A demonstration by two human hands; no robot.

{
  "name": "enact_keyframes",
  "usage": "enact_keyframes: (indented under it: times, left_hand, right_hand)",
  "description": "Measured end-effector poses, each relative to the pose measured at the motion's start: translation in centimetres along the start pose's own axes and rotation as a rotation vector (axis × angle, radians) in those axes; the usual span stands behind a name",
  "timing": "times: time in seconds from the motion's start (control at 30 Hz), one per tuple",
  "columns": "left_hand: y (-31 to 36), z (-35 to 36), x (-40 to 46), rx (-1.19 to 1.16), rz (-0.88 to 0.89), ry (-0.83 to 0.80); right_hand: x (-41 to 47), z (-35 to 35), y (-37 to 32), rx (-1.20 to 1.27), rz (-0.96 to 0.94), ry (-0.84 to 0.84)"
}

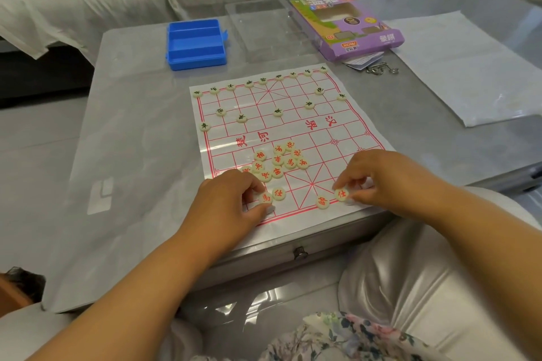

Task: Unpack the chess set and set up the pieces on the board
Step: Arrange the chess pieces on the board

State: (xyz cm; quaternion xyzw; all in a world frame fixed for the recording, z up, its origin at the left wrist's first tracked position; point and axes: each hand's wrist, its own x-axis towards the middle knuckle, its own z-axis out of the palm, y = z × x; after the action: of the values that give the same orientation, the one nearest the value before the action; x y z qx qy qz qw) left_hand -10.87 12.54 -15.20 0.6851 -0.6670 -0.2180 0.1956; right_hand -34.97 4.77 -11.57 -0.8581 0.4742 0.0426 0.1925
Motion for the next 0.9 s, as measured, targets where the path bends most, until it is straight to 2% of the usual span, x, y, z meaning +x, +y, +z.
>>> enact_keyframes:
  times: [0.33, 0.5, 0.73, 0.9]
  left_hand:
    - [-0.6, -0.2, -0.4, -0.037, 0.015, -0.007]
    - [-0.9, -0.3, -0.8, -0.032, 0.029, 0.004]
    - [-1.5, -0.5, -1.2, -0.022, 0.025, 0.016]
    - [-1.6, -0.5, -1.3, -0.03, 0.019, 0.012]
  right_hand:
    - [-0.2, 0.5, -0.5, -0.028, -0.006, 0.022]
    - [-0.4, 0.2, -0.5, 0.046, 0.029, 0.019]
    - [0.6, 0.5, -2.4, 0.135, 0.04, 0.134]
    - [2.2, 1.7, -5.1, 0.119, -0.007, 0.144]
